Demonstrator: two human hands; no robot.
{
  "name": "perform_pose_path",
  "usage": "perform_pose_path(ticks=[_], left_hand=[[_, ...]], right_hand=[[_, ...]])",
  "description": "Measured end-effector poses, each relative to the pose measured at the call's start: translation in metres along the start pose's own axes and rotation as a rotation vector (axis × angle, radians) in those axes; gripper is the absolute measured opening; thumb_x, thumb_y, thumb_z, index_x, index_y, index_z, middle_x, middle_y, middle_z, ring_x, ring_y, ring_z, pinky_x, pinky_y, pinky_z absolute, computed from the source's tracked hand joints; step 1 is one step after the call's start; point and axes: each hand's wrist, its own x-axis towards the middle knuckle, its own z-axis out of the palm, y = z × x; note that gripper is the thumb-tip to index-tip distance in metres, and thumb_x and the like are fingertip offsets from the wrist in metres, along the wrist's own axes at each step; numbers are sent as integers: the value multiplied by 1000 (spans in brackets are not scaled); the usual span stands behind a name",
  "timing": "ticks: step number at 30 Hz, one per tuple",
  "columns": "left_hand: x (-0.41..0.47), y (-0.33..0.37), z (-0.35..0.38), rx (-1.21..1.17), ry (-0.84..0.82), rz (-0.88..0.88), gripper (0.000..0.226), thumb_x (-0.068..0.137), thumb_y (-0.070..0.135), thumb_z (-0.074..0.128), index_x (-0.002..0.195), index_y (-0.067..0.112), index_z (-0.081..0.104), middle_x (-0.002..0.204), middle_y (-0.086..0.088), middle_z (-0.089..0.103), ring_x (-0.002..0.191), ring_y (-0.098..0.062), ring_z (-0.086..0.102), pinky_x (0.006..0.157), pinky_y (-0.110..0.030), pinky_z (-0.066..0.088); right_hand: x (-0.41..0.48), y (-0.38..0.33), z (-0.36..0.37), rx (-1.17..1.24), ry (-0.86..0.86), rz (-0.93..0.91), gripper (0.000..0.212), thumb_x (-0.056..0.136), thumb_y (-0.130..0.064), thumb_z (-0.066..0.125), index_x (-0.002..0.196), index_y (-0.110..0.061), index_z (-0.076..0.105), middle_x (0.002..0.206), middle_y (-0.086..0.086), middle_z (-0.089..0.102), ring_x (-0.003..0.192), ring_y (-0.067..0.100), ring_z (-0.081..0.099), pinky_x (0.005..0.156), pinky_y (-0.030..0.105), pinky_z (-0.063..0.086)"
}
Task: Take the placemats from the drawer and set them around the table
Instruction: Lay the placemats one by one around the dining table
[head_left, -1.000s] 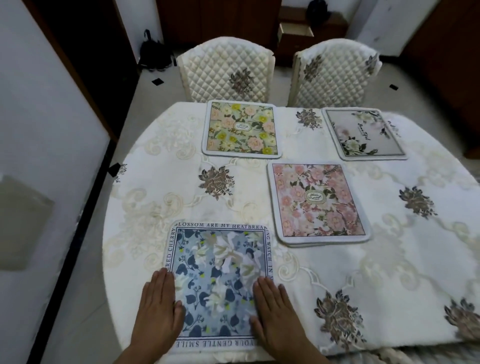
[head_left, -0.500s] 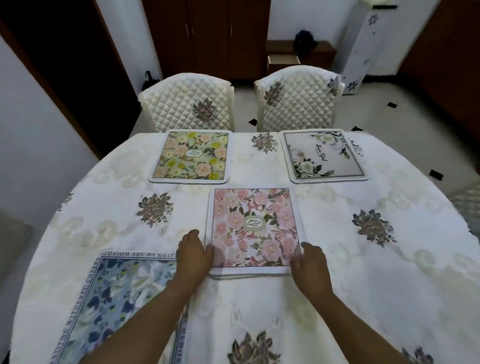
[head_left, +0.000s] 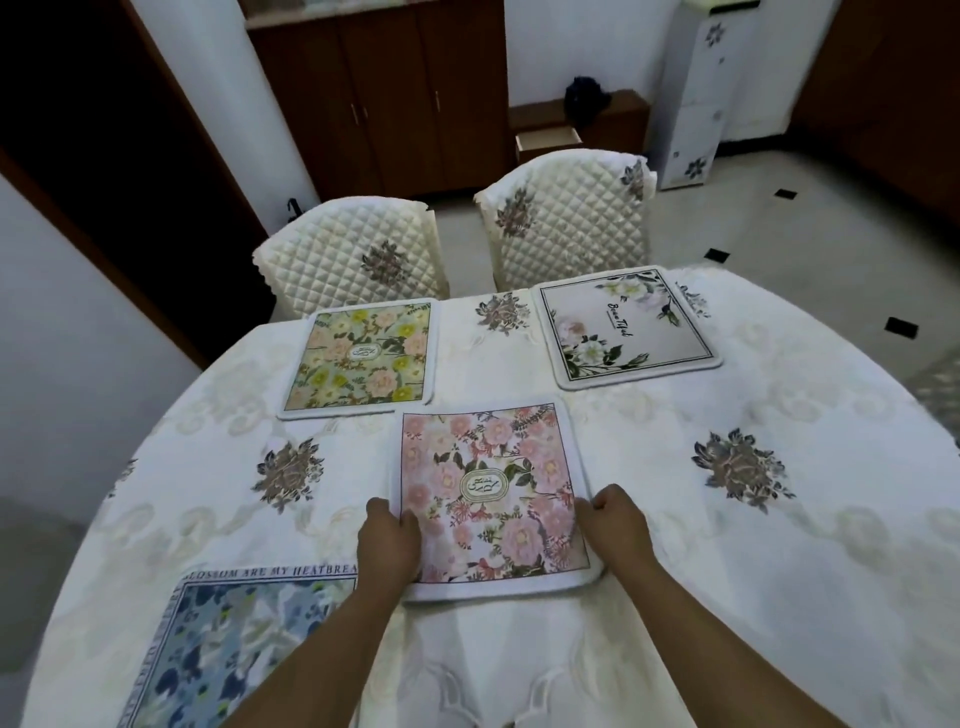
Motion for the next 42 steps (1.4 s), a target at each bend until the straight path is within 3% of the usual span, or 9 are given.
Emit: perform_pose_path(ticks=[2,5,11,15,19,26,32,36,42], left_hand=[[-7,3,-3,-31,13,68,13,95,17,51,91,7,43,69,-3,52,64,-27,55,52,-30,34],[-23,5,-14,-95,44,153,23,97,21,49,76,14,40,61,-2,48,53,-18,47,46,-28,30],[-74,1,-46,-185,53,261,31,98,27,48,71,17,39,57,-6,46,52,-25,48,49,-33,34],[-125,9,-46,-233,-47,331,25,99,28,48,76,20,42,62,-6,50,57,-23,52,53,-34,36],[-185,34,-24,-295,-199,402,16,100,29,45,101,14,52,82,-4,55,79,-29,59,63,-34,41],[-247,81,19,-239,-318,501,17,101,33,42,90,20,46,65,-3,50,59,-16,53,50,-30,34],[-285,108,91,-130,-309,471,27,100,37,39,82,17,41,67,-10,50,61,-22,54,53,-34,33],[-307,112,137,-61,-227,370,29,100,35,41,77,17,37,66,-9,50,60,-23,53,54,-35,35],[-319,94,166,37,-126,252,30,100,34,41,73,21,39,64,-4,49,57,-14,51,53,-32,37]], right_hand=[[-2,-3,0,13,3,3,30,92,-29,58,70,-17,42,68,0,51,62,11,48,52,28,31],[-16,-11,-7,2,-17,-25,35,95,-29,53,65,-17,40,62,-1,47,56,11,44,51,27,32],[-82,-13,-61,-82,-13,-42,32,96,-20,45,66,-18,35,63,-2,42,57,11,41,53,30,31],[-137,6,-116,-49,90,34,26,95,-16,43,70,-16,34,67,1,41,60,14,39,56,31,30],[-184,33,-166,-83,219,66,27,94,-19,45,70,-15,34,66,2,40,58,17,39,55,33,28],[-198,109,-236,-168,309,121,42,99,-35,48,63,-15,36,56,0,40,53,15,44,51,31,29],[-159,180,-283,-169,328,105,38,100,-29,45,68,-13,34,59,6,45,58,26,50,56,37,34],[-127,217,-300,-190,222,49,32,101,-29,42,73,-15,34,66,11,51,73,39,60,61,40,39],[-108,247,-288,-246,91,-22,29,101,-36,35,81,-17,37,62,3,54,61,31,54,55,37,35]])
